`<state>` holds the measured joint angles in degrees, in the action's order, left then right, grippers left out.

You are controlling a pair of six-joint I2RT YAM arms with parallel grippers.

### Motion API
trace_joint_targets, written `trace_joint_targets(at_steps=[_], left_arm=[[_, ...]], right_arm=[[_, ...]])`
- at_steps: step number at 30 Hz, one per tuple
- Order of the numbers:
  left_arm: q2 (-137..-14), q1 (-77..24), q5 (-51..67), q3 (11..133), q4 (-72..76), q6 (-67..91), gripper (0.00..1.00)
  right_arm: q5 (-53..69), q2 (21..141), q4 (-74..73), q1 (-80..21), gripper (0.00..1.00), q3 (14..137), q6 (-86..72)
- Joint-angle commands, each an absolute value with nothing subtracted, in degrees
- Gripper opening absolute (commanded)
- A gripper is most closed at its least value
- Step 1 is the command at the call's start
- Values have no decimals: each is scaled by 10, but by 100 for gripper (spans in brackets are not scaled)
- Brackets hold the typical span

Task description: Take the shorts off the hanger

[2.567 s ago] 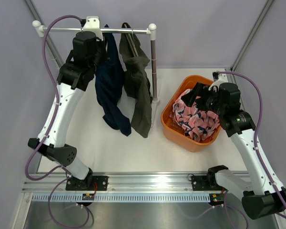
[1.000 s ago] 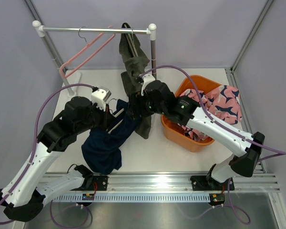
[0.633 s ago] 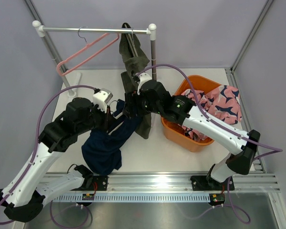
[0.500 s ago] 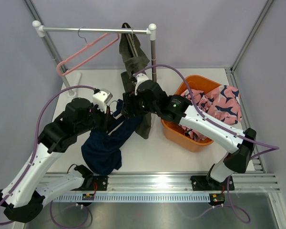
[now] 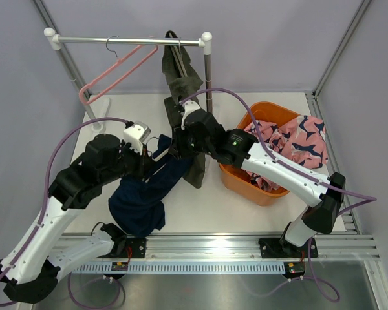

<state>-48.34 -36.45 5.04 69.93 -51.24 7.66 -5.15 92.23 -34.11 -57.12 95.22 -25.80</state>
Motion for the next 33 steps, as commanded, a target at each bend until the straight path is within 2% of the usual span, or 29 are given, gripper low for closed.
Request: trace_joint_targets(at_steps=[1, 2, 3, 7, 10, 20, 33], left_arm=[[-461, -367, 76, 718, -482, 66, 0], [-461, -367, 76, 719, -485, 65, 0], [-458, -368, 76, 722, -487, 63, 0], [-447, -367, 80, 725, -502, 61, 0], [-437, -367, 90, 728, -515, 60, 0], [-392, -367, 110, 725, -548, 47, 0], [-351, -367, 105, 744, -523, 50, 0]], right_arm=[[-82, 930, -330, -575, 37, 969, -258], [-85, 933, -332, -576, 33, 975, -257], [-90, 933, -334, -576, 21, 977, -256], [-120, 939, -351, -574, 0, 992, -243], [-165, 947, -377, -565, 0, 1017, -231], [-165, 967, -396, -507, 0, 1061, -221], [-156, 964, -396, -483, 0, 1035, -219]])
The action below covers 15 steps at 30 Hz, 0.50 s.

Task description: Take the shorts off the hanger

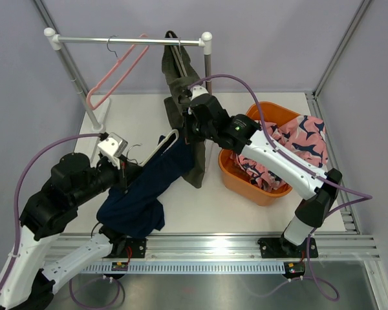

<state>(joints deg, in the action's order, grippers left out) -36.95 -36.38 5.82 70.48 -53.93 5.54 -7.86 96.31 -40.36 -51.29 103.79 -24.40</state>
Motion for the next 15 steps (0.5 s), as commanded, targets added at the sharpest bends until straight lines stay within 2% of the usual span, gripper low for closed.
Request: trace_joint_targets(at_steps=[1, 8, 15], left_arm=[[-349, -367, 98, 745, -519, 53, 0], [-323, -367, 54, 696, -410, 97, 0], [-353, -367, 3, 686, -336, 120, 0]], right_arm=[[-143, 955, -392, -483, 0, 1030, -219], [-110, 931, -379, -560, 0, 1020, -216], [-118, 932, -386, -657, 0, 1041, -202]])
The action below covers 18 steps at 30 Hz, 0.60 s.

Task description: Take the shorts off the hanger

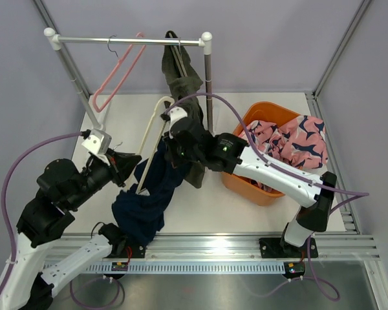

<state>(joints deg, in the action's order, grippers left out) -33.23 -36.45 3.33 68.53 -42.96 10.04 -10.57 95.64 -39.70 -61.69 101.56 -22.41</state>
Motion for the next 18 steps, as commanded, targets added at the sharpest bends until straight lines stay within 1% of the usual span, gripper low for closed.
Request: trace_joint_targets(at_steps=[1, 6, 11, 14, 18], left_arm=[[-357, -367, -10, 687, -330, 121, 0], [-377, -367, -67, 676, -259, 134, 0], [-421, -367, -112, 719, -261, 147, 0], [-429, -367, -135, 746, -267, 137, 0], [-433, -367, -152, 774, -289, 117, 0]], right_arm=[[-120, 929, -387, -665, 0, 1049, -200], [-123, 931, -408, -714, 0, 1085, -175], [-148, 921, -430, -729, 0, 1121, -161], [-192, 900, -454, -729, 0, 1150, -135], [-319, 848, -463, -729, 0, 1212, -63]])
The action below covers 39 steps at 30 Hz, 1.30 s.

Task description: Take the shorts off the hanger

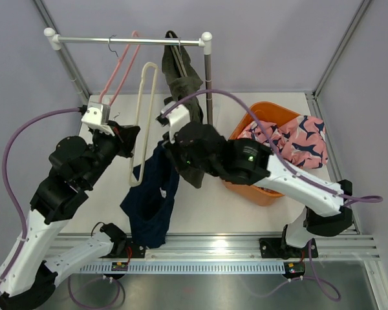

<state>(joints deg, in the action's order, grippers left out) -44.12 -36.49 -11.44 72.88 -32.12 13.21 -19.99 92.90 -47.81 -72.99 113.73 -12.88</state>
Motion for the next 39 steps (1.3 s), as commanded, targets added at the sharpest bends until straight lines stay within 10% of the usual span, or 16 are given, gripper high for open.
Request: trace_joint_targets(at_steps=[1, 13, 23, 39], left_arm=[[-432, -367, -152, 776, -292, 113, 0], [-420, -367, -96, 745, -303, 130, 0], [-428, -367, -80, 724, -293, 122, 0], [-429, -367, -71, 697, -289, 120, 0]], right_arm=[[-344, 839, -459, -729, 0, 1222, -46], [-541, 719, 95, -664, 0, 1189, 443], [-419, 920, -164, -356, 0, 1504, 257], [-307, 977, -237, -300, 0, 1532, 110]])
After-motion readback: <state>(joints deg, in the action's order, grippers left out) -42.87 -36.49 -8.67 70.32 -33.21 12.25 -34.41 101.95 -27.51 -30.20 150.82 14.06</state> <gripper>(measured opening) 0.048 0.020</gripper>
